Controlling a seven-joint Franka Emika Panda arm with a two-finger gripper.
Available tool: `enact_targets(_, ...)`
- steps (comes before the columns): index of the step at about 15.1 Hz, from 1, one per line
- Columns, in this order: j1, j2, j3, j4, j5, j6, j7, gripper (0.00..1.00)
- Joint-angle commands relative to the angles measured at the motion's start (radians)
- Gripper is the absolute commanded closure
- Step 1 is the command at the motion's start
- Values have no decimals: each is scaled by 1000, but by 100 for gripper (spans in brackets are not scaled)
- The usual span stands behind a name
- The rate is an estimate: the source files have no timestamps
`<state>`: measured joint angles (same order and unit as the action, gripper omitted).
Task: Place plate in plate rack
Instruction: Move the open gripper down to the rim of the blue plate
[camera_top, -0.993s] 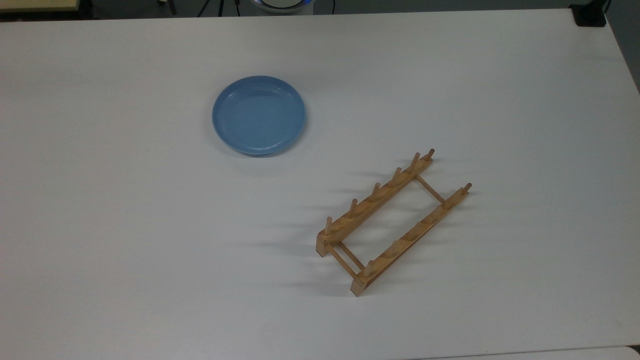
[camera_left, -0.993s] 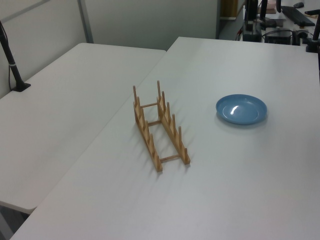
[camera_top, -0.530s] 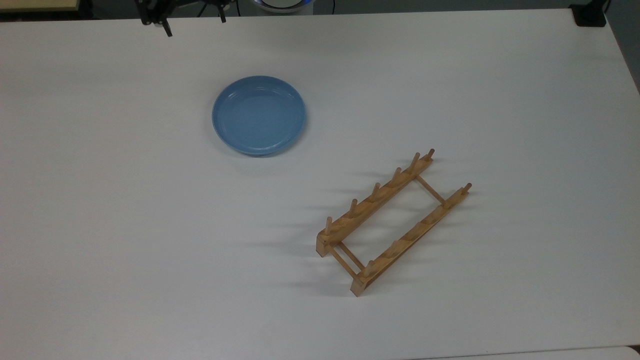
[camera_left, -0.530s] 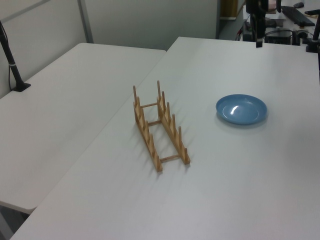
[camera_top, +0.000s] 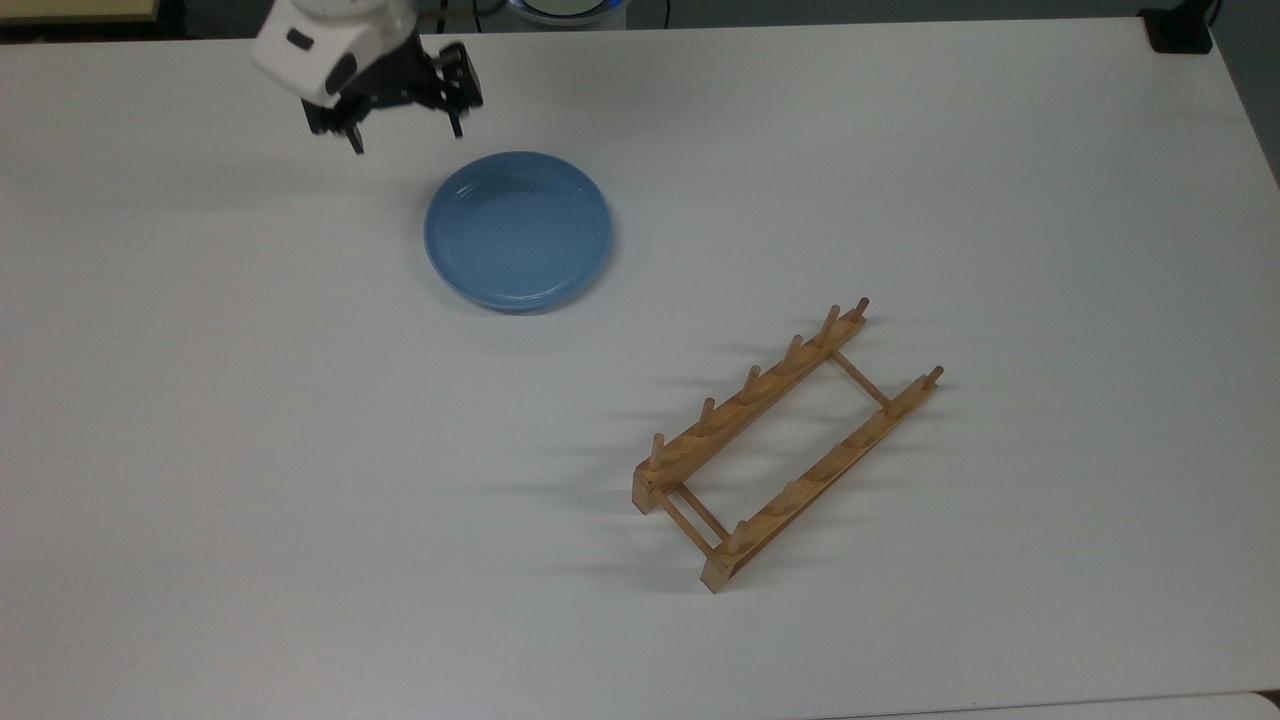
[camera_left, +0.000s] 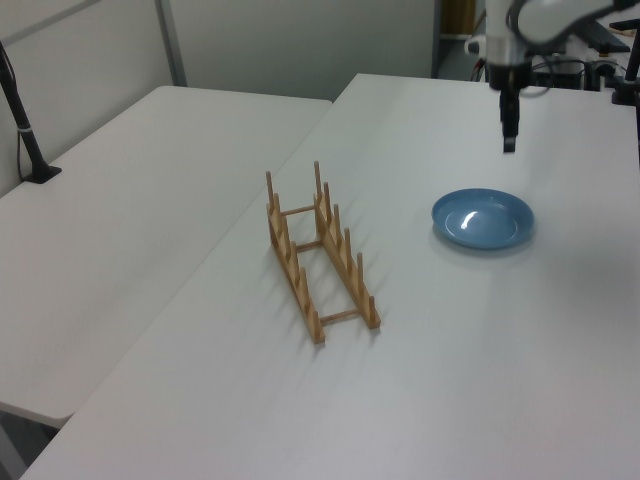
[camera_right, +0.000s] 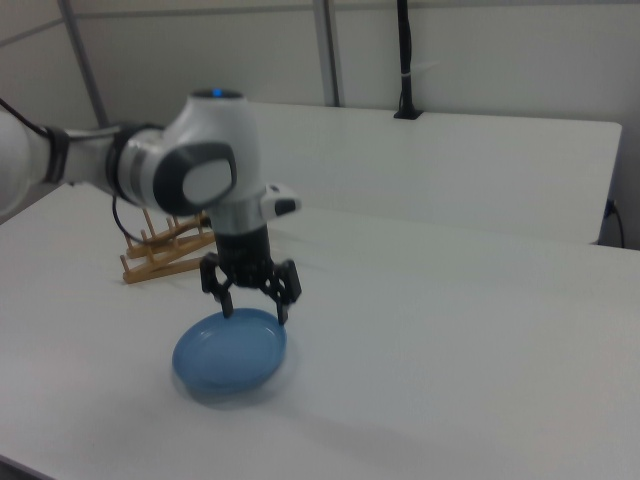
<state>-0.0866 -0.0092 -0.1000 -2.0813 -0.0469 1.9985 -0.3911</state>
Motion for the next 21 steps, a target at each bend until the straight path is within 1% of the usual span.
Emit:
enact_targets(1,2,38,-1,-80,12,149,96,0)
enact_targets(4,2,95,-1,-80,12,206,184,3)
enact_targets(7,5,149,-1,-77,12,246,254,10)
enact_targets(10,5,158,-3,-72,12,255,305,16)
enact_targets(12,2,161,-1,-72,12,256,308,23)
enact_targets(15,4,166,-1,-69,13,293,310,57)
enact_targets(17,7,170,-1,-69,13,295,308,77)
enact_targets(18,10,178,-1,-69,13,296,310,83)
enact_targets(20,11,179,-1,-69,13,299,310,91)
enact_targets(21,11,179,-1,-69,13,299,310,93)
